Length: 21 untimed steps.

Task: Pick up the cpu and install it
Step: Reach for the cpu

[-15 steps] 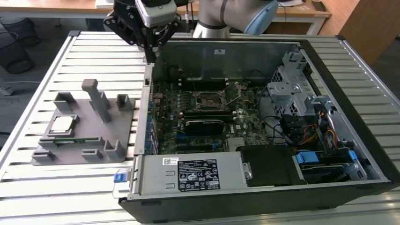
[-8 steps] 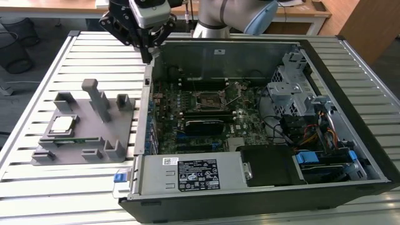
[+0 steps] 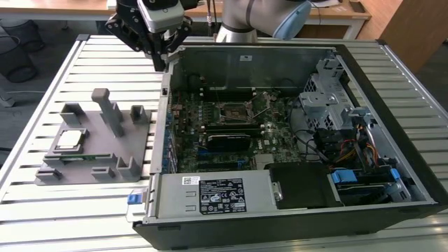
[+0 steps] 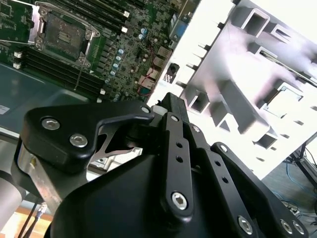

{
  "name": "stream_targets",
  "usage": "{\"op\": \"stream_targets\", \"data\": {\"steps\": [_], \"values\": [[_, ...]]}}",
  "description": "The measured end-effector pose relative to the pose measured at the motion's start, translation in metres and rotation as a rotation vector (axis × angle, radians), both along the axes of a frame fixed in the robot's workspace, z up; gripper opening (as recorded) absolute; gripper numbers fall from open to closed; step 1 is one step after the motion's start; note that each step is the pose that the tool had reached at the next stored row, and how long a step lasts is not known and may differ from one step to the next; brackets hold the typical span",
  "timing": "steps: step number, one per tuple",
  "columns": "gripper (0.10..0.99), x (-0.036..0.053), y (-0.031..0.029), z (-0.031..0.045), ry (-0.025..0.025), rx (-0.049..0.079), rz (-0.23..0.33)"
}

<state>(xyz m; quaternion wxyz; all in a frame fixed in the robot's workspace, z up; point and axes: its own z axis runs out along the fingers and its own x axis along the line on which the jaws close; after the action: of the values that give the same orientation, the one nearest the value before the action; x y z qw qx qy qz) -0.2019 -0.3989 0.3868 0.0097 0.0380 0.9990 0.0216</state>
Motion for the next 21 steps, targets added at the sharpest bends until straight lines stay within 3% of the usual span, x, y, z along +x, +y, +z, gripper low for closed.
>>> {"op": "stream_targets", "data": {"steps": [15, 21], "values": [[0.106, -0.0115, 0.0, -0.0031, 0.0113, 0.0, 0.0], [0.106, -0.0206, 0.0, -0.0044, 0.0152, 0.0, 0.0]]}}
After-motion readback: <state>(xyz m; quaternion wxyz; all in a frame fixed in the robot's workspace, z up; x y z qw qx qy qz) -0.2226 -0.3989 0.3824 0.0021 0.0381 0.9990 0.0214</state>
